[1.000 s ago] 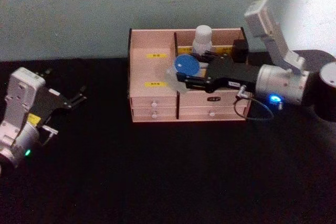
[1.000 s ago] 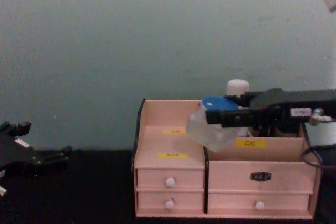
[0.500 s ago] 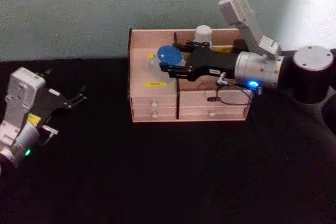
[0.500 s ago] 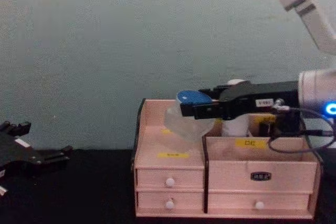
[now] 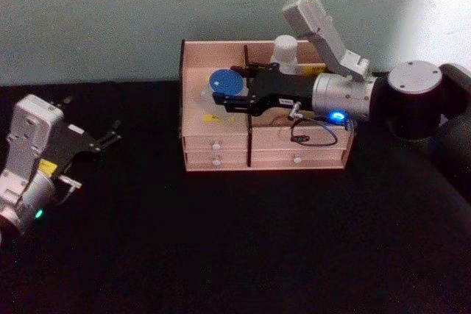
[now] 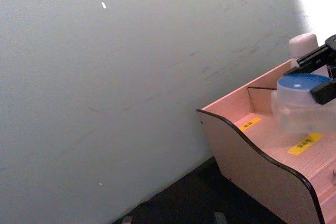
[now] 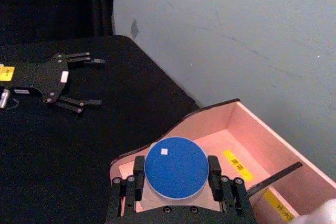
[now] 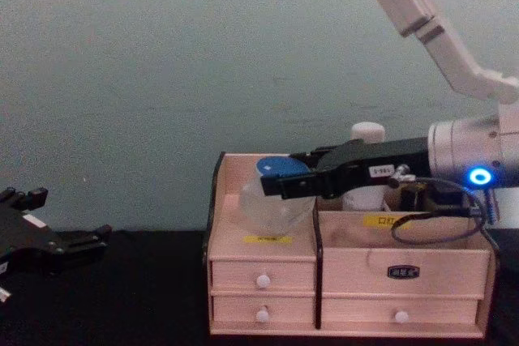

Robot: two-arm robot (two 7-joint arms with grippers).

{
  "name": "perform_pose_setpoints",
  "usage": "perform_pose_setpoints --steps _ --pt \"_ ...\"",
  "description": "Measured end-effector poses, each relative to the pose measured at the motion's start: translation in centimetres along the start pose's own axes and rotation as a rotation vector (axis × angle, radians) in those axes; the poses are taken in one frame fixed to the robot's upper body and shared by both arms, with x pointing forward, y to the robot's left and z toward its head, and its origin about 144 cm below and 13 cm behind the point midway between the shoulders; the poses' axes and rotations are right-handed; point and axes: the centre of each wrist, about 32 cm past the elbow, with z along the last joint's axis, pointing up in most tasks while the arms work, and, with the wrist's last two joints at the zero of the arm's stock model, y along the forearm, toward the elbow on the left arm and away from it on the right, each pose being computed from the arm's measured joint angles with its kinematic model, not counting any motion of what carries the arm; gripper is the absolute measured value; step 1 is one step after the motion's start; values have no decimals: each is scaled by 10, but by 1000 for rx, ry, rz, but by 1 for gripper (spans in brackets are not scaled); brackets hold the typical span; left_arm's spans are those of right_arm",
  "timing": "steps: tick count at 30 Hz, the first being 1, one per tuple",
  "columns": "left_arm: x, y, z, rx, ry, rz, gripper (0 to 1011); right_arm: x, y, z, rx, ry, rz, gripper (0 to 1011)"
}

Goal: Pick up the facial cleanser and watermelon frost from the table and place them into the tiered storage box.

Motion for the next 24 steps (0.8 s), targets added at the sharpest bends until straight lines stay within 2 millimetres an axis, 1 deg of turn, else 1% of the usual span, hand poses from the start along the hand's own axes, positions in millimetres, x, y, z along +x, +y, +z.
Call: perform_pose_setpoints --steps 14,24 --pt "0 0 0 0 0 0 1001 4 17 -5 -27 23 2 715" --pt "0 0 0 0 0 0 1001 6 21 -5 -18 30 -9 715"
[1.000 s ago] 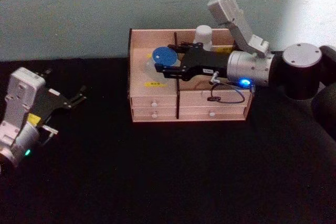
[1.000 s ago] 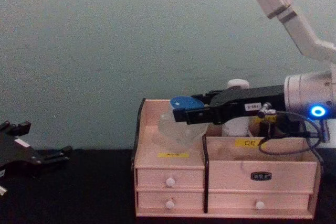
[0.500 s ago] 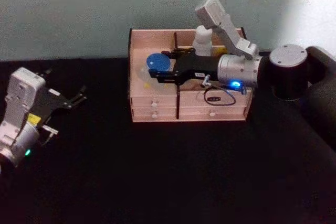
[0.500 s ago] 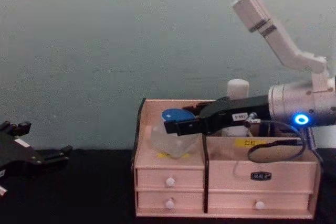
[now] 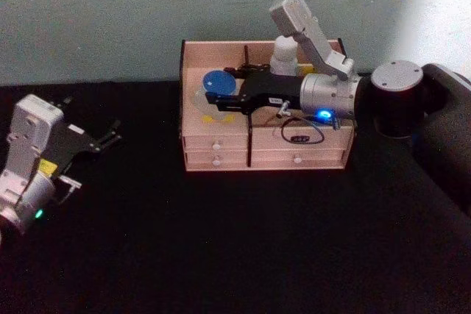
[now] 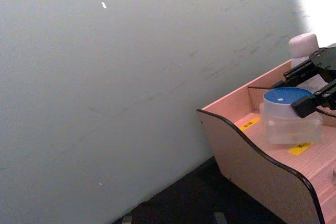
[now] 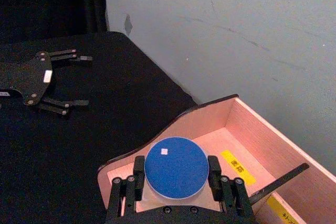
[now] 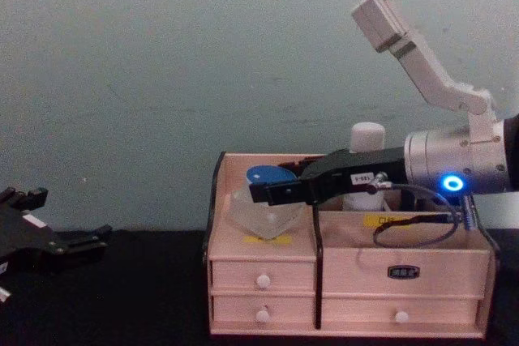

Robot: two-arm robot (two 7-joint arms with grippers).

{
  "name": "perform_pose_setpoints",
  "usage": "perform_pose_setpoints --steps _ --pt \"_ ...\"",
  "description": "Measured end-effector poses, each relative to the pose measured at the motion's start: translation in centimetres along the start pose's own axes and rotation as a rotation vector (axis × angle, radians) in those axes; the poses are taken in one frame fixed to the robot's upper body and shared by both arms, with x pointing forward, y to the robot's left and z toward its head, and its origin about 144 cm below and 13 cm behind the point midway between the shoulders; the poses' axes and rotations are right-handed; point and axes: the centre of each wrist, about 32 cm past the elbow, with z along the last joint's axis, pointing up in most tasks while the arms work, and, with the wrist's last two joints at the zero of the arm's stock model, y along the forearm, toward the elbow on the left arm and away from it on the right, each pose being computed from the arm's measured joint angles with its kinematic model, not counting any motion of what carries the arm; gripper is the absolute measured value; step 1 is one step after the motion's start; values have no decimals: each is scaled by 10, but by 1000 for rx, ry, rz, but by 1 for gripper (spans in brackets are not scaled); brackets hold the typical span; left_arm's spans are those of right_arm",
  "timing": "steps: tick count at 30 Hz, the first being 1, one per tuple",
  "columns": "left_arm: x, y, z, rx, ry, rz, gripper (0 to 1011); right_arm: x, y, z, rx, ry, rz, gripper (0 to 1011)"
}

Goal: Pick up the facial cleanser and watermelon frost from the table and place them into the tiered storage box.

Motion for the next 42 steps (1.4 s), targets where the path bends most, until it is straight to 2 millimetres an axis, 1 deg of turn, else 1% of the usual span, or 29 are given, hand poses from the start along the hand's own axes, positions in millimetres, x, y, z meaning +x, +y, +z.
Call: perform_pose_setpoints --steps 16,18,19,20,23,24,27,37,42 --pt "0 0 0 0 0 0 1001 0 0 0 -1 -1 0 718" --pt "0 0 0 0 0 0 1001 0 0 0 0 -1 -1 775" --pt "0 0 0 0 0 0 1001 -1 0 0 0 -1 0 775" --pt "0 0 0 0 0 0 1001 -1 0 0 0 -1 0 827" --pt "0 0 0 0 0 0 1001 -1 0 0 -1 -1 0 915" --pt "0 0 0 0 0 0 1001 -1 0 0 -1 -1 0 924" --pt "0 0 0 0 0 0 1001 -1 0 0 -1 -1 0 1002" --pt "0 0 0 0 0 0 1001 -1 -1 0 -1 -2 -1 1003" --pt "0 0 0 0 0 0 1001 -6 -8 5 38 -45 -20 1002"
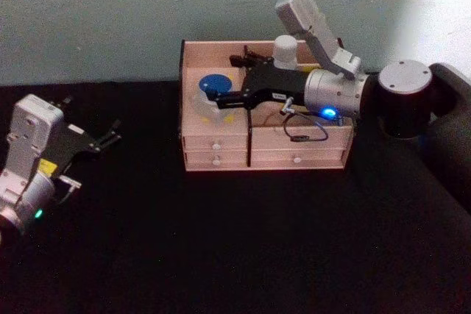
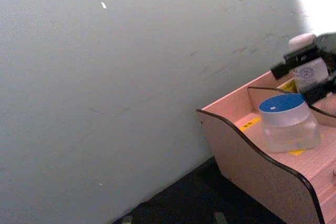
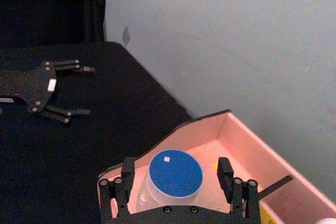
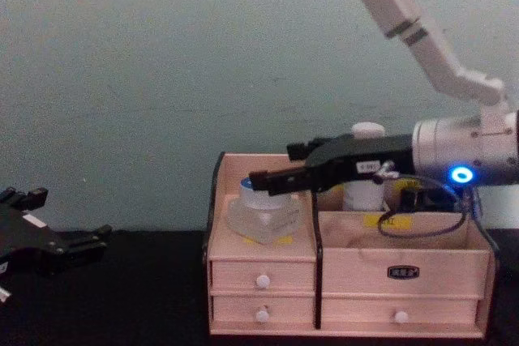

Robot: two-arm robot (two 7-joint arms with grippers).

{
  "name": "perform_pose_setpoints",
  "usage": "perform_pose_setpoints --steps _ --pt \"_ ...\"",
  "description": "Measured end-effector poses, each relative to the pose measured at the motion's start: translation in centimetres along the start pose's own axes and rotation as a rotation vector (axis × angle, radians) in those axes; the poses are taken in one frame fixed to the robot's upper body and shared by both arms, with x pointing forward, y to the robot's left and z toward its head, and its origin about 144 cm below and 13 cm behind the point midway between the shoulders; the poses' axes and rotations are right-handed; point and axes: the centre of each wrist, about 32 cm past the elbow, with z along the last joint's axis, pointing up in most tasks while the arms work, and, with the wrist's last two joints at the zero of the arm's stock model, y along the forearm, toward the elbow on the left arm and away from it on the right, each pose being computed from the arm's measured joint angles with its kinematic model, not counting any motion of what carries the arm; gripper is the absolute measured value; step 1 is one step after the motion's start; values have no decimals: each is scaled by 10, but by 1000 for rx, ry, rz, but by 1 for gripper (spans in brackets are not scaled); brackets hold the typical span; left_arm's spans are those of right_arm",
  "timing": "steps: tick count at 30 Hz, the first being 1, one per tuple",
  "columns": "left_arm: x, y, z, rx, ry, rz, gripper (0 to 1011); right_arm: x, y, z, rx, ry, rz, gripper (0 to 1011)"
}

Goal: Pick up the facial cleanser and watermelon frost from the table and place them into the tiered storage box.

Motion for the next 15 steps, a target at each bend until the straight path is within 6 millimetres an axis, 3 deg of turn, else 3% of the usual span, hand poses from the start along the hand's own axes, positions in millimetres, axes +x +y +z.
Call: perform_pose_setpoints --steps 9,15 --pt "0 0 0 0 0 0 1001 -15 -35 6 54 -39 -23 1003" --pt "0 0 0 0 0 0 1001 -27 -73 0 69 -4 -20 1002"
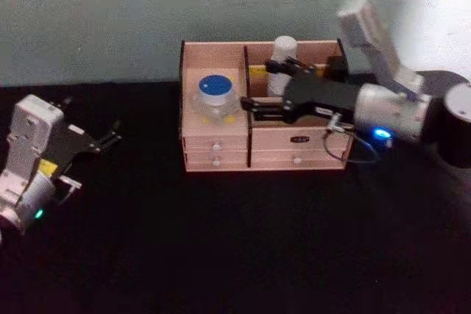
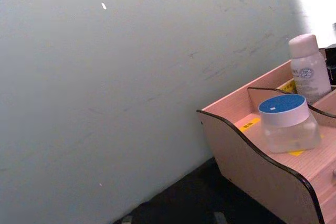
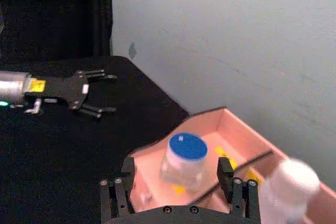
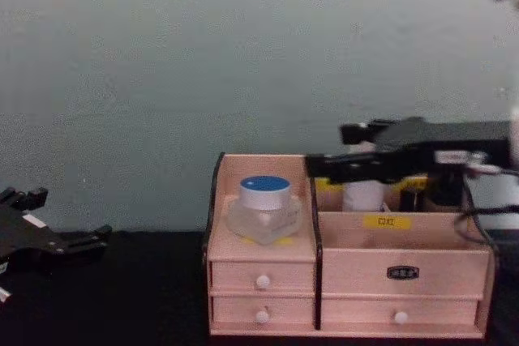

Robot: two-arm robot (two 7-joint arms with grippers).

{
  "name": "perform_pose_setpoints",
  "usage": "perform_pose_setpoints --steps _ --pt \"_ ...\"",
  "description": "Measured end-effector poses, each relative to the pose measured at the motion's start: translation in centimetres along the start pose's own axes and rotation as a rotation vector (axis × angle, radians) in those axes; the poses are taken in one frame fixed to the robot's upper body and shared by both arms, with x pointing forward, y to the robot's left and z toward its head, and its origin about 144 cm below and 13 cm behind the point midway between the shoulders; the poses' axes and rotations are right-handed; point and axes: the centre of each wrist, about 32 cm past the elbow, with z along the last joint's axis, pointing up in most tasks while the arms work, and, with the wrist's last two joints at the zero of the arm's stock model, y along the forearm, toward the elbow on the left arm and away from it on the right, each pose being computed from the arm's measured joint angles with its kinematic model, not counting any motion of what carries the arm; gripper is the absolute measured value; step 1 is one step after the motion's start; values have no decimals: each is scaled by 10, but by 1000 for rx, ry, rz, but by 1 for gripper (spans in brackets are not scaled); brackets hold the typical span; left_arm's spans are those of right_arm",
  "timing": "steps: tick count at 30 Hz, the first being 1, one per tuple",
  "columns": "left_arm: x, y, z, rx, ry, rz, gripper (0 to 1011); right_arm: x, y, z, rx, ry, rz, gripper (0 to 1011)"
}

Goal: Pick up the facial cleanser and watermelon frost from the table and place them into the tiered storage box.

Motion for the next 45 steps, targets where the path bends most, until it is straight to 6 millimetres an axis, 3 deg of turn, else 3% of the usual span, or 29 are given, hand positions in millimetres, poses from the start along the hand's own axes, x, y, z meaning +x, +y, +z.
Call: perform_pose_setpoints --steps 12,20,30,45 --pt "0 0 0 0 0 0 1001 -30 -82 -18 -92 115 -122 1003" --pt "0 0 0 0 0 0 1001 -40 -113 -22 -148 88 -389 1002" --pt "0 0 0 0 0 0 1001 -39 -127 -39 -268 117 -657 1003" --pt "0 0 0 0 0 0 1001 -41 -117 -72 -377 177 -715 1003"
